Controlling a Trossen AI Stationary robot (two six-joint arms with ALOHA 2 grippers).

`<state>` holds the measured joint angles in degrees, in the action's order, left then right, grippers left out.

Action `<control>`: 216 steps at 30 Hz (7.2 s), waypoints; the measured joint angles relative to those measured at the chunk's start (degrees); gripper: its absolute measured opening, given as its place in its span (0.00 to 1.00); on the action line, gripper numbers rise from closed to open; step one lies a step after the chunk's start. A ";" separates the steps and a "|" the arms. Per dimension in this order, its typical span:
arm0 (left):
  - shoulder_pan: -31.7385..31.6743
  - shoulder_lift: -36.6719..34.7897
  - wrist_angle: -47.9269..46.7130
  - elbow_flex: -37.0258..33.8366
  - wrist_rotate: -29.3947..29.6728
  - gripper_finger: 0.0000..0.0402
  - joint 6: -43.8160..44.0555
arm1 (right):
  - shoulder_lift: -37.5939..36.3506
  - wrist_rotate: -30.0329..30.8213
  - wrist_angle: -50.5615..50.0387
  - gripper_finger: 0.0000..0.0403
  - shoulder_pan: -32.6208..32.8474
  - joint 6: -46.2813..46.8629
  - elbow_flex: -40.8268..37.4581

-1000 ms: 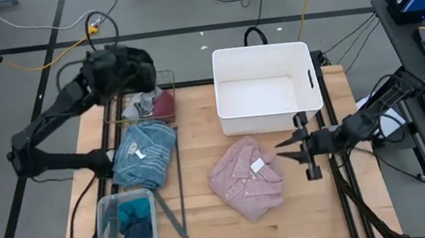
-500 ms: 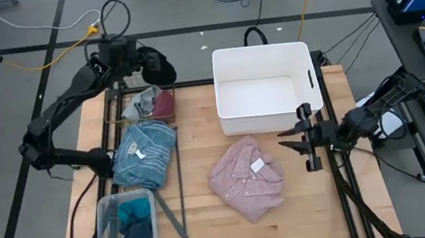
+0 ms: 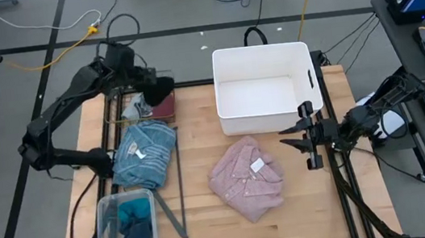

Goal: Pick & Place Cloths
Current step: Put the black shorts into the black wire basket, then put the blue shirt into the white bin

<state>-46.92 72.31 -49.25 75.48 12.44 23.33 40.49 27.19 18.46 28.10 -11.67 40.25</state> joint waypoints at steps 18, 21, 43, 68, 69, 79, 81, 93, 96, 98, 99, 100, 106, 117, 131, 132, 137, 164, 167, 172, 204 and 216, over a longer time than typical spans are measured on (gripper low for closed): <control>-0.15 0.00 -13.67 0.00 4.54 0.01 0.29 | 0.00 0.01 0.04 0.20 0.00 0.01 0.00; -0.15 0.00 -13.69 0.00 3.16 0.02 0.38 | 0.00 -0.01 0.05 0.20 0.00 0.02 0.00; -0.06 0.00 -24.03 0.00 2.36 0.48 1.82 | 0.00 -0.01 0.13 0.20 0.00 0.03 0.00; 6.58 -0.28 -20.86 -4.54 7.28 0.08 9.16 | 0.02 0.01 0.57 0.20 0.02 0.07 0.00; 6.06 -0.28 -20.88 -5.46 7.07 0.06 10.49 | 0.02 0.01 0.57 0.20 0.01 0.07 0.00; 1.41 0.19 -19.25 -13.33 -1.58 0.06 16.94 | 0.02 0.01 0.55 0.20 0.02 0.05 0.00; 0.88 1.19 -18.47 -15.40 -3.81 0.07 17.51 | 0.02 0.01 0.57 0.20 0.02 0.07 0.00; -0.13 2.98 -10.56 -15.84 0.03 0.08 15.73 | 0.02 0.04 0.55 0.20 0.02 2.32 0.00; -0.21 2.88 -10.32 -14.05 2.40 0.08 15.48 | 0.02 0.04 0.55 0.20 0.02 2.65 0.00; -0.32 2.92 -10.14 -13.54 5.36 0.08 14.71 | 0.02 0.04 0.55 0.20 0.02 2.65 0.00; -0.63 2.92 -9.78 -13.49 6.22 0.08 14.50 | 0.00 0.04 0.55 0.20 0.02 2.65 0.00; -1.17 3.06 -9.43 -13.49 6.32 0.08 14.28 | 0.02 0.04 0.55 0.20 0.02 2.64 0.00; -4.34 6.08 -9.14 -13.49 -0.76 0.08 13.13 | 0.00 0.04 0.55 0.20 0.02 2.56 0.00; -5.51 7.45 -9.36 -12.38 -8.17 0.08 10.56 | 0.00 0.05 0.55 0.20 0.01 2.63 0.00; 23.98 -11.33 -10.47 -6.25 -12.43 0.08 21.00 | 0.01 0.04 0.55 0.20 0.00 2.57 0.00; 27.02 -11.88 -10.50 -6.25 -11.87 0.08 21.68 | 0.02 0.04 0.55 0.20 0.00 2.42 0.00; 40.89 -11.91 -10.08 -6.25 -5.22 0.08 24.22 | 0.02 0.04 0.55 0.20 0.02 2.24 0.00; 56.34 7.14 -7.53 -6.27 -2.95 0.11 37.22 | 0.00 -0.03 0.52 0.20 0.01 2.24 0.00; 56.30 7.83 -7.50 -6.27 -2.79 0.20 37.40 | 0.00 -0.03 0.52 0.20 0.01 2.24 0.00; 56.34 7.98 -7.57 -6.27 0.50 0.42 37.80 | 0.00 -0.05 0.44 0.20 0.02 2.24 0.00; 48.70 22.93 -27.06 -6.32 -1.94 0.85 35.32 | 0.01 -0.25 0.39 0.20 0.01 3.47 0.00; 48.74 29.26 -27.54 -7.74 0.53 0.87 34.00 | 0.02 -0.25 0.37 0.20 0.01 3.48 0.00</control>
<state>1.83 101.58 -76.79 67.74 12.97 57.33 40.51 26.94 18.83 28.11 -8.19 40.25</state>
